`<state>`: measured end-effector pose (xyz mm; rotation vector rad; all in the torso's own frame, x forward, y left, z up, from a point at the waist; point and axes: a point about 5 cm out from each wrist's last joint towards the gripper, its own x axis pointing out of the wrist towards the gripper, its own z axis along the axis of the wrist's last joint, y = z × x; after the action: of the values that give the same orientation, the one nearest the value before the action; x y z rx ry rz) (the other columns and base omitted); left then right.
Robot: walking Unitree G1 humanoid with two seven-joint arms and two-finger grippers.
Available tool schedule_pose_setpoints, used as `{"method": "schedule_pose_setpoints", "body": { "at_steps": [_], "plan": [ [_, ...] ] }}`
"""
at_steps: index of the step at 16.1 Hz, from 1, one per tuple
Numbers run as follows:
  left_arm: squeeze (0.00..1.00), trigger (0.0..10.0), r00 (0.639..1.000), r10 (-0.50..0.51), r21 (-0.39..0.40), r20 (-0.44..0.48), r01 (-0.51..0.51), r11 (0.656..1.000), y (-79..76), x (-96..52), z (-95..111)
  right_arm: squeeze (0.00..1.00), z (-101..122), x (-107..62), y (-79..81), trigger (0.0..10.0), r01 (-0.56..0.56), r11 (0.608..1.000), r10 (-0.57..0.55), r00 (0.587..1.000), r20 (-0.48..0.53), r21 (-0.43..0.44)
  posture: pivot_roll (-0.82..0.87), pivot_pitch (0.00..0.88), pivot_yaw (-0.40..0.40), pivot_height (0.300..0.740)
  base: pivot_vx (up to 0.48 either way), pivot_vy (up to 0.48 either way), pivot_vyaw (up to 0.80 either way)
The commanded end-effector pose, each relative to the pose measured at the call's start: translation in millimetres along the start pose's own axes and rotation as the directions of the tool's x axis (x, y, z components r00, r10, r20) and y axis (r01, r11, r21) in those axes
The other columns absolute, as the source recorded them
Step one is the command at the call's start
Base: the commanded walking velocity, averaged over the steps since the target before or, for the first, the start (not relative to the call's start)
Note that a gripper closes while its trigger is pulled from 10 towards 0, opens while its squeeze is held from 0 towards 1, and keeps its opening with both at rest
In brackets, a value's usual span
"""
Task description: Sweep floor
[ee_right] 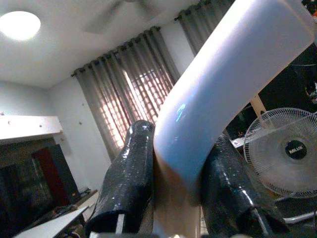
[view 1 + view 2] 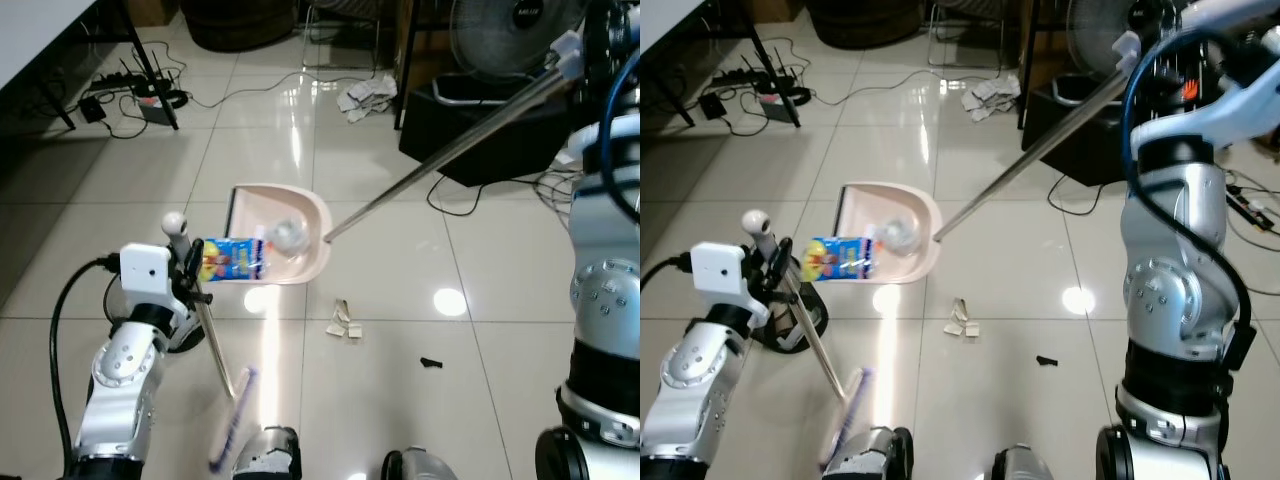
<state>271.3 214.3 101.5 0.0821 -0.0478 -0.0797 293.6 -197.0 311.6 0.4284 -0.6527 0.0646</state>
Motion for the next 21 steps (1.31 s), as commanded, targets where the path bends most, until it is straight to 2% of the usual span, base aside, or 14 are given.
{"method": "schedule_pose_setpoints", "body": {
  "at_steps": [1, 4, 6, 8, 12, 16, 21],
  "plan": [
    [0.0, 10.0, 0.999, 0.015, 0.019, 0.042, -0.016, 1.0, 1.7, 2.4, 11.0, 0.0, 12.4, 6.8, -0.5, 10.0, 0.014, 0.999, -0.017, 0.998, 0.059, 0.049, -0.01, 0.069, 0.063, 0.74, 0.0, 0.0, 0.0],
    [0.0, 10.0, 0.999, 0.034, 0.014, 0.04, -0.034, 0.999, 3.4, 1.2, 11.6, 0.0, 16.4, 12.3, -6.3, 10.0, 0.057, 0.991, -0.068, 0.994, 0.089, 0.125, -0.01, 0.067, 0.06, 0.74, 0.0, 0.0, 0.0],
    [0.0, 10.0, 0.998, 0.044, 0.008, 0.036, -0.045, 0.999, 3.0, 0.9, 11.0, 0.0, 14.1, 11.3, -8.5, 10.0, 0.065, 0.988, -0.077, 0.994, 0.081, 0.143, -0.01, 0.066, 0.06, 0.74, 0.0, 0.0, 0.0],
    [0.0, 10.0, 0.999, 0.033, 0.008, 0.04, -0.033, 0.999, -1.5, 2.0, 11.1, 0.0, 9.9, 10.8, -6.4, 10.0, 0.057, 0.99, -0.065, 0.996, 0.065, 0.126, -0.01, 0.067, 0.065, 0.74, 0.0, 0.0, 0.0],
    [0.0, 10.0, 0.998, 0.037, 0.008, 0.041, -0.037, 0.999, 0.0, -0.3, 9.7, 0.0, 7.0, 15.9, -0.9, 10.0, 0.041, 0.996, -0.046, 0.997, 0.057, 0.074, -0.01, 0.063, 0.066, 0.74, 0.0, 0.0, 0.0],
    [0.0, 10.0, 0.998, 0.048, 0.02, 0.032, -0.049, 0.999, 0.9, -6.0, 4.6, 0.0, 1.9, 21.7, 4.9, 10.0, 0.019, 0.997, -0.022, 0.999, 0.04, 0.072, 0.0, 0.055, 0.049, 0.74, 0.214, 0.0, 0.75],
    [0.0, 10.0, 0.999, 0.035, 0.027, 0.033, -0.035, 0.999, -3.0, -6.3, 3.2, 0.0, -3.8, 22.7, 6.9, 10.0, 0.016, 0.996, -0.019, 0.999, 0.031, 0.093, 0.0, 0.047, 0.045, 0.74, 0.316, 0.0, 0.8]
  ]
}}
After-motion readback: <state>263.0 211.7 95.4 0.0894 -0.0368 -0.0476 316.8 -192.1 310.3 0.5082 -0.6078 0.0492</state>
